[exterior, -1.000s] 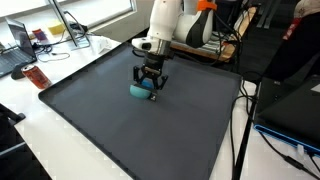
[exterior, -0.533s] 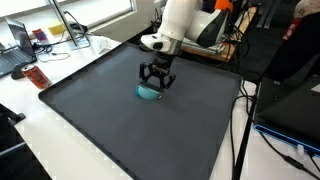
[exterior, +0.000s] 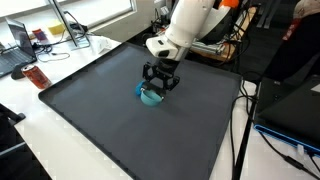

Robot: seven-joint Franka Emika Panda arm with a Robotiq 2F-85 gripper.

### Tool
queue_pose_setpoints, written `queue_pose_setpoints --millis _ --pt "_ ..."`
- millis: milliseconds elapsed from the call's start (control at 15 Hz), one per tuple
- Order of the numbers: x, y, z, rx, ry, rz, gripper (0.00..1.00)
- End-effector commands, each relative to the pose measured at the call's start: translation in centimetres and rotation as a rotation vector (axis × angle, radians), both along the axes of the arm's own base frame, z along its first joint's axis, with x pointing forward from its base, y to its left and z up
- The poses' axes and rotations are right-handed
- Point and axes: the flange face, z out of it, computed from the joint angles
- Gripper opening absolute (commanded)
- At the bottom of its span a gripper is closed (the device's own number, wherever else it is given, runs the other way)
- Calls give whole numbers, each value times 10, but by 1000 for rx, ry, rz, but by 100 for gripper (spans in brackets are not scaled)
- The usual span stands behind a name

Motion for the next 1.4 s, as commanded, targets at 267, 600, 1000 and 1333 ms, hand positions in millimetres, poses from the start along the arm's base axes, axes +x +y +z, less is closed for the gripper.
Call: queue_pose_setpoints --millis 267,600,1000,1333 --pt "19 8 4 0 35 -5 60" --pt "25 15 0 -67 37 -10 35" --pt "32 32 0 -274 120 -127 35" --pt "45 54 0 -288 230 -186 35"
